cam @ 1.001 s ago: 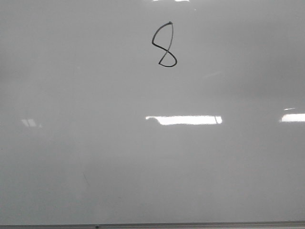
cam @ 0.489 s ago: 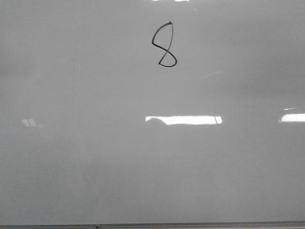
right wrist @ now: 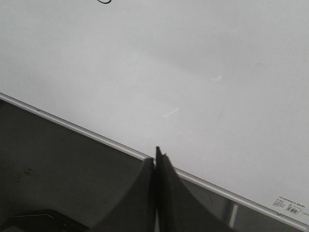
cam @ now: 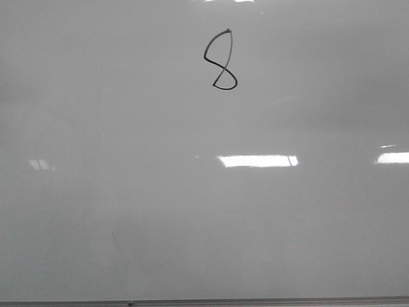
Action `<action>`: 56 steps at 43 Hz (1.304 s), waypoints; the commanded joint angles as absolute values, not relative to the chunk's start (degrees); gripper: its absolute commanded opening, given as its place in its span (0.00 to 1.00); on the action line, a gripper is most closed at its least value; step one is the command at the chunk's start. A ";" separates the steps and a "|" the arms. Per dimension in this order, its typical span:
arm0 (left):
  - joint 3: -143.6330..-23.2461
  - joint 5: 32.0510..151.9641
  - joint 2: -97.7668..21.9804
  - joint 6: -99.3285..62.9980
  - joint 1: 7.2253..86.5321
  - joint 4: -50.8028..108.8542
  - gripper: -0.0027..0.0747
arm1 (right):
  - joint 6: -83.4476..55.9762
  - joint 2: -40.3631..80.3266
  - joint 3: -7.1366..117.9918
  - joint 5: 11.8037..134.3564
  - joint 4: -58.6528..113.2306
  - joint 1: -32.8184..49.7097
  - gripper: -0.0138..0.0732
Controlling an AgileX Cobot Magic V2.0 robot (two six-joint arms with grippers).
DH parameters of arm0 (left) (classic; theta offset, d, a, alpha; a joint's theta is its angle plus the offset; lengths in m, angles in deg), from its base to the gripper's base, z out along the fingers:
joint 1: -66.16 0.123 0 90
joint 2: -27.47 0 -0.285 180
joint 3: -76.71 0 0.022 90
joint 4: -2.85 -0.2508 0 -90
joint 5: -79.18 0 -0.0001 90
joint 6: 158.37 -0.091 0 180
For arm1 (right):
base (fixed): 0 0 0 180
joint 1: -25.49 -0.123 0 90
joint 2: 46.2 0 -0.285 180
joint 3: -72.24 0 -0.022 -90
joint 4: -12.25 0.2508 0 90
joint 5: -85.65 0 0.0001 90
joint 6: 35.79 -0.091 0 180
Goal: Write number 8 on whiteboard
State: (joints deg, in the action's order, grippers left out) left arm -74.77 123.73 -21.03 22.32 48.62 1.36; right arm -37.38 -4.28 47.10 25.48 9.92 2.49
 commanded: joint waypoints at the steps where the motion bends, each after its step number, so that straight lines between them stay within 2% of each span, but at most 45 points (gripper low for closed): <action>1: -76.33 119.52 -19.77 22.31 49.17 1.58 0.01 | -37.53 -4.20 48.29 29.10 9.14 2.47 0.08; 14: -76.33 119.52 -12.82 22.31 52.05 1.58 0.01 | -37.53 -4.20 48.29 29.10 9.14 2.47 0.08; 25: -73.07 117.18 -6.49 22.31 58.52 1.44 0.01 | -37.53 -4.20 48.29 29.10 9.14 2.47 0.08; 46: -40.18 89.66 12.39 22.31 65.83 1.44 0.01 | -37.53 -4.20 48.29 29.10 9.14 2.47 0.08; 56: -29.82 79.92 19.01 22.42 67.78 1.73 0.01 | -37.53 -4.20 48.29 29.10 9.14 2.47 0.08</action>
State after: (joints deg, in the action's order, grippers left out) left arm -30.41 88.12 18.23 22.32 67.02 1.36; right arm -37.38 -4.28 47.10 25.48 9.92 2.49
